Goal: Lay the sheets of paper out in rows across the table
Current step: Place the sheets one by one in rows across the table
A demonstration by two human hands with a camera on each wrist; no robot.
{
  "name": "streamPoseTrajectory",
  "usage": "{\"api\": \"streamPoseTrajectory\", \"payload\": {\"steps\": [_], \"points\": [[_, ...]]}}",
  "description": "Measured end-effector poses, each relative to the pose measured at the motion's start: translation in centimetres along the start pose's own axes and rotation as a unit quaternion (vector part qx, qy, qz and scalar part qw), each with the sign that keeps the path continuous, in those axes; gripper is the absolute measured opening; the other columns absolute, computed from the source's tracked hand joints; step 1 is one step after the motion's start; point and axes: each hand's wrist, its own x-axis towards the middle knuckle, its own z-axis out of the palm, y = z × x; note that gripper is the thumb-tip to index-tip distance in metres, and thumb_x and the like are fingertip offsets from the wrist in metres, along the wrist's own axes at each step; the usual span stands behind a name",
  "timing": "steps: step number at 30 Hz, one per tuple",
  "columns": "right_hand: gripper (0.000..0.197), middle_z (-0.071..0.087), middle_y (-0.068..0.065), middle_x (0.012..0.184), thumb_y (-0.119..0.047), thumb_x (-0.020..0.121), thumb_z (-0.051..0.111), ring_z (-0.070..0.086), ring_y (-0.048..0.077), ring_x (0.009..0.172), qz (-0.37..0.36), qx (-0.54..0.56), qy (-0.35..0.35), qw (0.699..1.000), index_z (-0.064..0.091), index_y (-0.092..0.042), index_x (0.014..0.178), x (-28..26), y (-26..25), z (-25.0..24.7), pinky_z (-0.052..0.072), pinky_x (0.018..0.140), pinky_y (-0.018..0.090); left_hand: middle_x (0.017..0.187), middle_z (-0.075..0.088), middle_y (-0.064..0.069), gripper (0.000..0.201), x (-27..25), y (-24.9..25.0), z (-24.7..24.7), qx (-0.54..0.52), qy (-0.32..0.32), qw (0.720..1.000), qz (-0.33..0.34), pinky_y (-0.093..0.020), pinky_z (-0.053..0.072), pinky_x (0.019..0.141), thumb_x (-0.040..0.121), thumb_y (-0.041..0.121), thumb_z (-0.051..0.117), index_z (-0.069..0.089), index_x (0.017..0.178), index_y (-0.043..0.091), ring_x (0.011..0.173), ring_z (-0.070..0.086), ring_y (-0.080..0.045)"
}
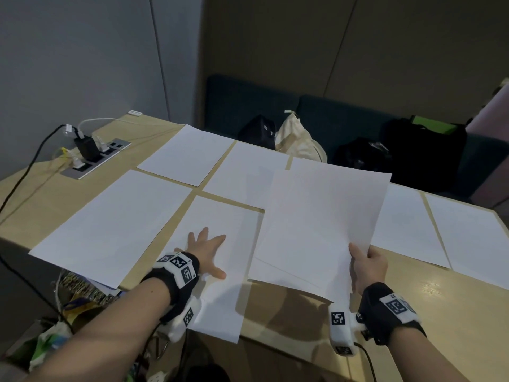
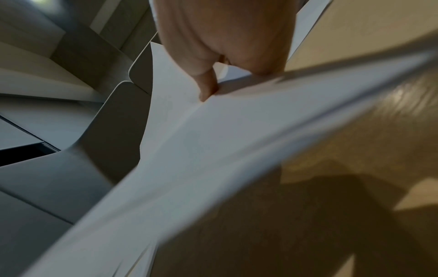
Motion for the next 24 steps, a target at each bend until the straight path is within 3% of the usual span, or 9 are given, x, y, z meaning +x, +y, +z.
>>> {"api": "streamPoseTrajectory", "payload": {"steps": [24], "points": [[0.032, 0.06, 0.024, 0.123, -0.002, 0.091, 0.053, 0.055, 0.024, 0.095, 0.001, -0.006, 0.006, 1.0, 0.055, 0.009, 0.121, 0.2, 0.21, -0.82, 0.044, 0.088, 0.032, 0.16, -0.018, -0.006, 0.101, -0.2, 0.36, -0.11, -0.004, 0.004, 1.0, 0.002, -0.066, 0.008, 0.11, 0.074, 0.039, 0.073, 0.005, 0.149, 0.037, 0.146, -0.017, -0.035]]}}
